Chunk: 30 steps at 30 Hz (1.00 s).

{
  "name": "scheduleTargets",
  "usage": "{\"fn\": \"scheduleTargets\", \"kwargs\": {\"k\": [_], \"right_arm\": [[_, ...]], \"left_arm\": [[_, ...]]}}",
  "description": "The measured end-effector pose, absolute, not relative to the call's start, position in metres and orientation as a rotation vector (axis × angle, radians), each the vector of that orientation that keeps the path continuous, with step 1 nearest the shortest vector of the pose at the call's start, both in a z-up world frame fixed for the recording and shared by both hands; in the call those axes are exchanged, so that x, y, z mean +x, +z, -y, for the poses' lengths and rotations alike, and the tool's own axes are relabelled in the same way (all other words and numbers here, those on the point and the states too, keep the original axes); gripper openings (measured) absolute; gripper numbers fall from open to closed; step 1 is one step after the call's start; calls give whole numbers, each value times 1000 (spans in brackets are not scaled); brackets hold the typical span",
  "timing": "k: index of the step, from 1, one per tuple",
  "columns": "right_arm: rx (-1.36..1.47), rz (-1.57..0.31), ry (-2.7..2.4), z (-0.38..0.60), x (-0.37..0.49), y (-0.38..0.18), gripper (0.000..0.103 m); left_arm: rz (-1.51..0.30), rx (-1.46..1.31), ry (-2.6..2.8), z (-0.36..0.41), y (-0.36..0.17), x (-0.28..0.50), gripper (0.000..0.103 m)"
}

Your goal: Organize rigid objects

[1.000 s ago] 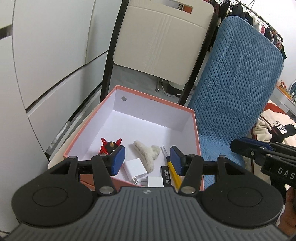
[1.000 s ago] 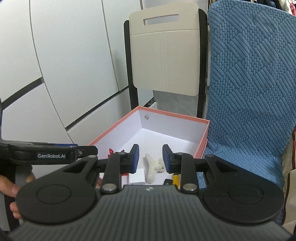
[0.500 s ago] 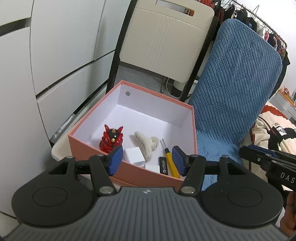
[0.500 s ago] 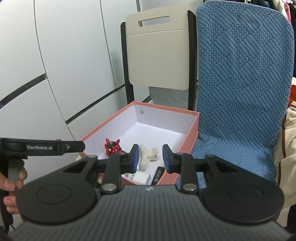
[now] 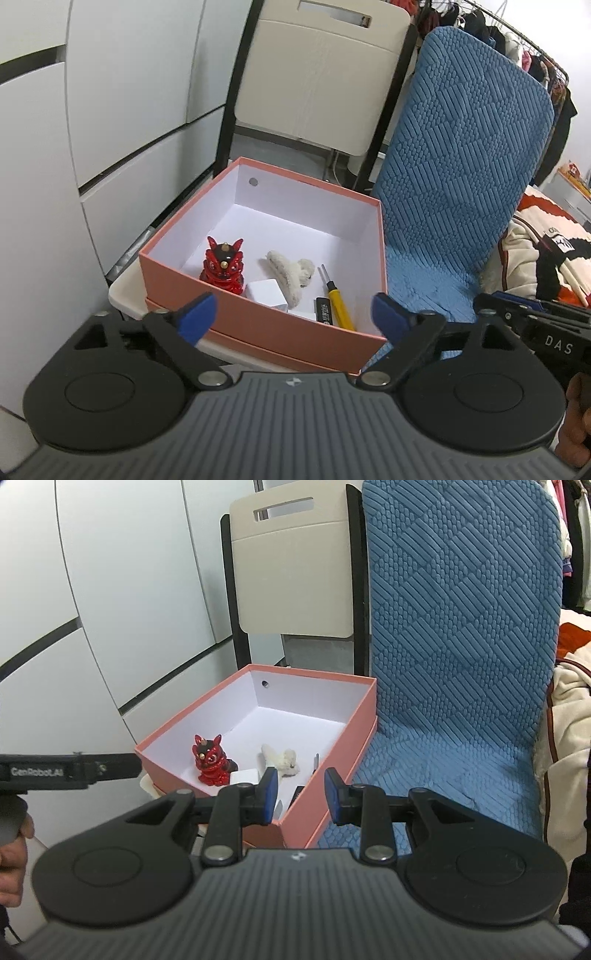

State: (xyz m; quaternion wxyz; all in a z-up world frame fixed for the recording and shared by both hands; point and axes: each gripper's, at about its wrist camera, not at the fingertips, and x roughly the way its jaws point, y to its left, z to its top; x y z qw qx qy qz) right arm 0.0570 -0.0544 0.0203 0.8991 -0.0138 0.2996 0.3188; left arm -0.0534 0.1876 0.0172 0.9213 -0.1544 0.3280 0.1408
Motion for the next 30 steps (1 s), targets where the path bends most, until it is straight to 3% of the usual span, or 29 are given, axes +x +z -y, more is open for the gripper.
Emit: {"fn": "scheduleTargets", "kwargs": {"k": [3, 5, 7, 8, 30], "right_arm": [[-36, -622, 653, 57, 55, 20, 32], [-42, -621, 655, 58, 54, 20, 48], [-46, -621, 662, 57, 54, 19, 83], [-48, -621, 661, 57, 53, 18, 90], [-59, -654, 653, 53, 56, 10, 91]], "left_arm": [[-668, -315, 299, -184, 19, -59, 98], [-668, -318, 308, -183, 20, -63, 100], [-666, -323, 319, -184, 19, -65, 101], [-665, -324, 323, -184, 19, -66, 101], [-696, -287, 369, -185, 19, -67, 103]]}}
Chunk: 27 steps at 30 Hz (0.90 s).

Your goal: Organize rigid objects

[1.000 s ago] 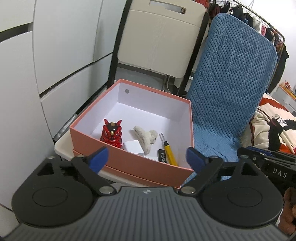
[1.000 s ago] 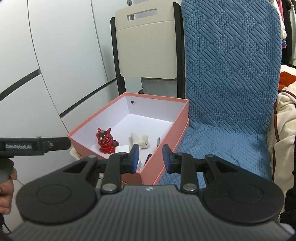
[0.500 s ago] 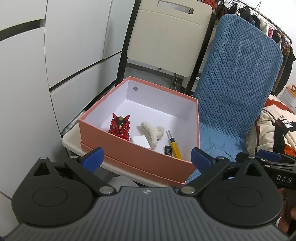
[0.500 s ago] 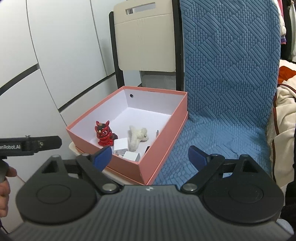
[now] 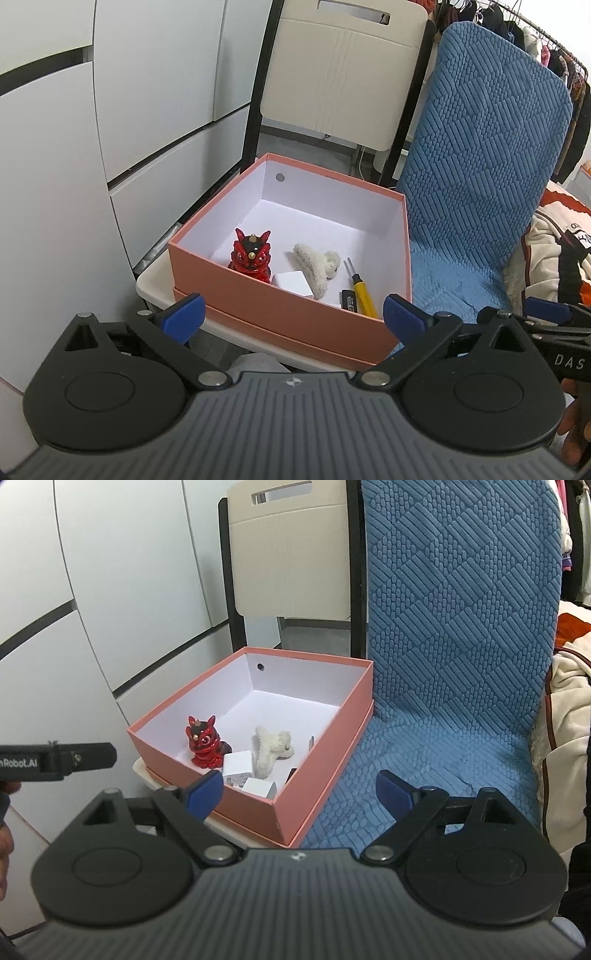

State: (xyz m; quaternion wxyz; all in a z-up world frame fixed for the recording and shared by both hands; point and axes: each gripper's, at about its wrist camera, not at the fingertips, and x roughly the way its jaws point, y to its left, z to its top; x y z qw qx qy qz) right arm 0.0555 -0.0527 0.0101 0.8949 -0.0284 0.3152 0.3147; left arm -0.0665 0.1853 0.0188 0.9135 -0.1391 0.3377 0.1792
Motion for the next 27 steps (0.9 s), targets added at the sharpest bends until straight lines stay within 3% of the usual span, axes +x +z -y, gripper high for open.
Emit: {"fn": "scheduleTargets", "kwargs": {"k": [27], "right_arm": [[-80, -646, 656, 50, 55, 13, 91]], "left_arm": [[-667, -307, 359, -190, 22, -65, 103]]}}
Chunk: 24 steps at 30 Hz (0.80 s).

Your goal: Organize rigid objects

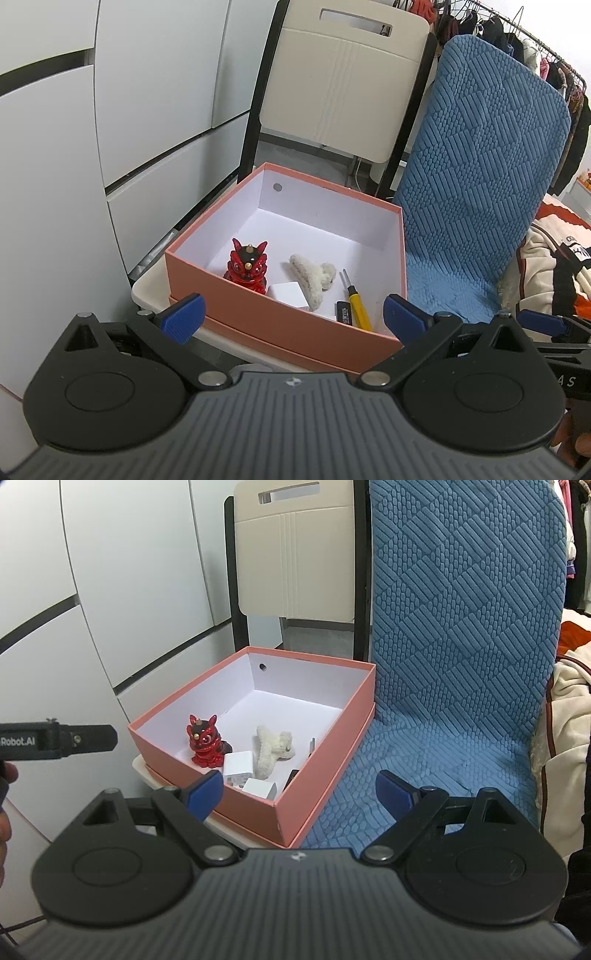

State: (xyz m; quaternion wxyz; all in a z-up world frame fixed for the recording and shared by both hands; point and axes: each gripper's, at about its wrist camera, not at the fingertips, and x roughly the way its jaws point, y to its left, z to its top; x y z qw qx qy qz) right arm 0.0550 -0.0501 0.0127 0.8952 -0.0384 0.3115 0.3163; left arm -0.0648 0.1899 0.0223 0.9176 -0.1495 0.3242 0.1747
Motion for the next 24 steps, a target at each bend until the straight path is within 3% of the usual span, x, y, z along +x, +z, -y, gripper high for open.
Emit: {"fn": "scheduleTargets", "kwargs": {"k": [24], "right_arm": [[-97, -644, 668, 47, 54, 12, 91]], "left_arm": [[-678, -316, 356, -193, 19, -64, 103]]}}
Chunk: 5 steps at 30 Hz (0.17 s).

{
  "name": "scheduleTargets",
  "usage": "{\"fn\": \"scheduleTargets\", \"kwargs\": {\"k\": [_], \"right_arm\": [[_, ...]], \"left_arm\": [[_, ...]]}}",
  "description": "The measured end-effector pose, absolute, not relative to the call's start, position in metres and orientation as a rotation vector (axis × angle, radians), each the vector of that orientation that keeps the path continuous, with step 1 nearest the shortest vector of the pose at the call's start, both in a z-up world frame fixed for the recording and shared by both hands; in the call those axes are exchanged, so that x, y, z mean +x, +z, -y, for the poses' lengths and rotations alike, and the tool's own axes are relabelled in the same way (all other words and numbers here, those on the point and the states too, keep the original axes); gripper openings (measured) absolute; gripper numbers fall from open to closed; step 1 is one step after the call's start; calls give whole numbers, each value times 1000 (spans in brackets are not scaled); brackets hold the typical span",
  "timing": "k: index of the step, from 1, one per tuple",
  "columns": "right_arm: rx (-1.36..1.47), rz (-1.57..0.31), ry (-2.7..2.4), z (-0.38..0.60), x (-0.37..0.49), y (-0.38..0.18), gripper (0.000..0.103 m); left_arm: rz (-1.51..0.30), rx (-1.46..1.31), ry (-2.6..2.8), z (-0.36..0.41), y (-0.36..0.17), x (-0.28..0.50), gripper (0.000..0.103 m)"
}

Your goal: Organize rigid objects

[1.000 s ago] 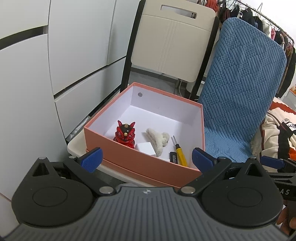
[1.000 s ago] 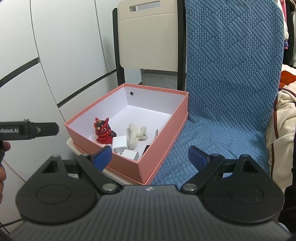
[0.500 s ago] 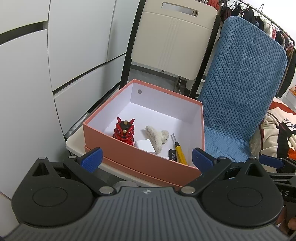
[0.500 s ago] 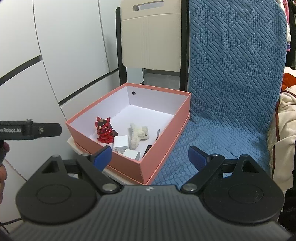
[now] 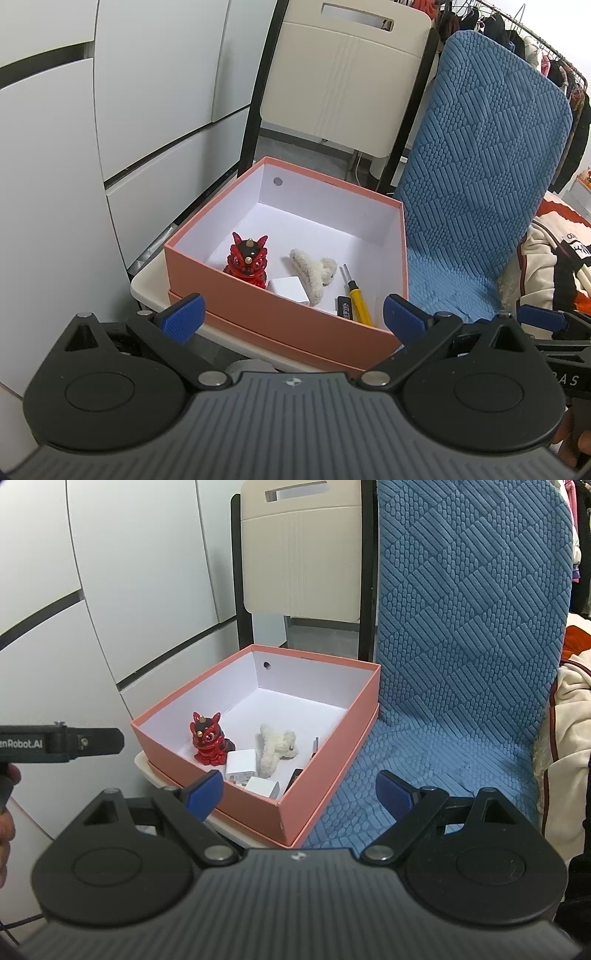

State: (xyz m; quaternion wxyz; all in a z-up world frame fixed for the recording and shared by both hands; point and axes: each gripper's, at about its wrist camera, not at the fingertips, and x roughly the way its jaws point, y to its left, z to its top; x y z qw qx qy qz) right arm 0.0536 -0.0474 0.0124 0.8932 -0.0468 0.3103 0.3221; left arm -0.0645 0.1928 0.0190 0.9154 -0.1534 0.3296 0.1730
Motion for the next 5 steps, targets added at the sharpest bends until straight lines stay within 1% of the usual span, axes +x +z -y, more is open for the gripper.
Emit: {"fn": "scheduleTargets", "kwargs": {"k": [5], "right_arm": [[-96, -642, 664, 47, 53, 12, 91]], "left_arm": [[-679, -319, 353, -193, 19, -65, 103]]}}
